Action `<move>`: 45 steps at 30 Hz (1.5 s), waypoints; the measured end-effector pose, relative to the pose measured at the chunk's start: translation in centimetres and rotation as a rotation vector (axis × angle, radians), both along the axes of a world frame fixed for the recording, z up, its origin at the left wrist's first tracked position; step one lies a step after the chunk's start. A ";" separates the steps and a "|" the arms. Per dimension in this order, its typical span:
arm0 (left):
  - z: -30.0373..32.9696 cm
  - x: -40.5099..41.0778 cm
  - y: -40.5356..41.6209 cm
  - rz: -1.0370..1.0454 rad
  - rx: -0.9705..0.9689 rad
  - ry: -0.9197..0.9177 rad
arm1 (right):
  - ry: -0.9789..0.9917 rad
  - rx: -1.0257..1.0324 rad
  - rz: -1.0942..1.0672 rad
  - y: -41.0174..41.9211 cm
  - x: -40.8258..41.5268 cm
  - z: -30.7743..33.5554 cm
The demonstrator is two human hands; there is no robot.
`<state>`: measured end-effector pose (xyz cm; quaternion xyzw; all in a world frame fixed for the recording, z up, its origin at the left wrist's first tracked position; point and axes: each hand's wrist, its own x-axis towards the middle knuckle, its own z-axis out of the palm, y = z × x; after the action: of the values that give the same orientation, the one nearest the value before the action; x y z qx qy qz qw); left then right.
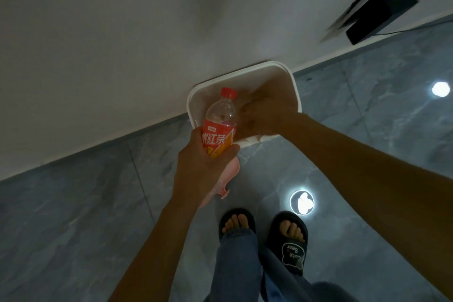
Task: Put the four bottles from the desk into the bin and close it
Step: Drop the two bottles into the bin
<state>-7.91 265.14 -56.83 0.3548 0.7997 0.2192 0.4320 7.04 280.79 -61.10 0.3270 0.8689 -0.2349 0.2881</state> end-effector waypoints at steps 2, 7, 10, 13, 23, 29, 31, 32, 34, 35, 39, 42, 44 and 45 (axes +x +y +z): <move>1.1 -0.5 1.1 -0.024 -0.013 -0.011 | 0.088 0.104 -0.043 -1.5 1.1 1.5; 3.3 -1.0 5.9 -0.263 0.024 0.081 | 0.313 0.128 -0.311 -5.3 4.2 5.4; 2.5 0.0 9.3 -0.485 0.027 0.181 | 0.324 0.186 -0.298 -6.4 5.3 5.0; 0.0 1.2 11.0 -0.680 0.060 0.283 | 0.367 0.231 -0.321 -6.6 5.9 3.8; -11.1 2.3 11.3 -0.787 -0.199 0.343 | 0.457 0.259 -0.237 -6.6 7.2 0.7; -12.0 2.9 11.8 -0.775 -0.288 0.302 | 0.478 0.270 -0.208 -6.6 7.3 0.1; -10.8 2.7 11.4 -0.753 -0.204 0.305 | 0.481 0.275 -0.205 -6.6 7.3 0.4; -9.8 2.6 11.1 -0.724 -0.161 0.293 | 0.464 0.267 -0.209 -6.7 7.2 0.8; -7.6 2.2 10.5 -0.689 -0.114 0.284 | 0.424 0.251 -0.231 -6.9 6.9 1.8; -6.5 2.0 10.2 -0.689 -0.105 0.267 | 0.404 0.236 -0.252 -7.2 6.8 2.5; -0.6 1.5 7.9 -0.587 -0.079 0.172 | 0.330 0.092 -0.362 -8.9 7.0 7.3; 5.7 1.3 4.5 -0.515 -0.061 0.253 | 0.257 -0.033 -0.472 -11.1 8.1 12.2; 10.4 1.6 1.2 -0.444 -0.067 0.223 | 0.221 -0.138 -0.559 -13.6 9.6 16.0; 12.9 1.9 -0.5 -0.425 -0.092 0.189 | 0.206 -0.178 -0.599 -15.0 10.4 18.0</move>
<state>-5.98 264.64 -43.88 0.5141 0.7530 0.0525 0.4075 17.40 265.83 -43.11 0.5158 0.7348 -0.4162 0.1444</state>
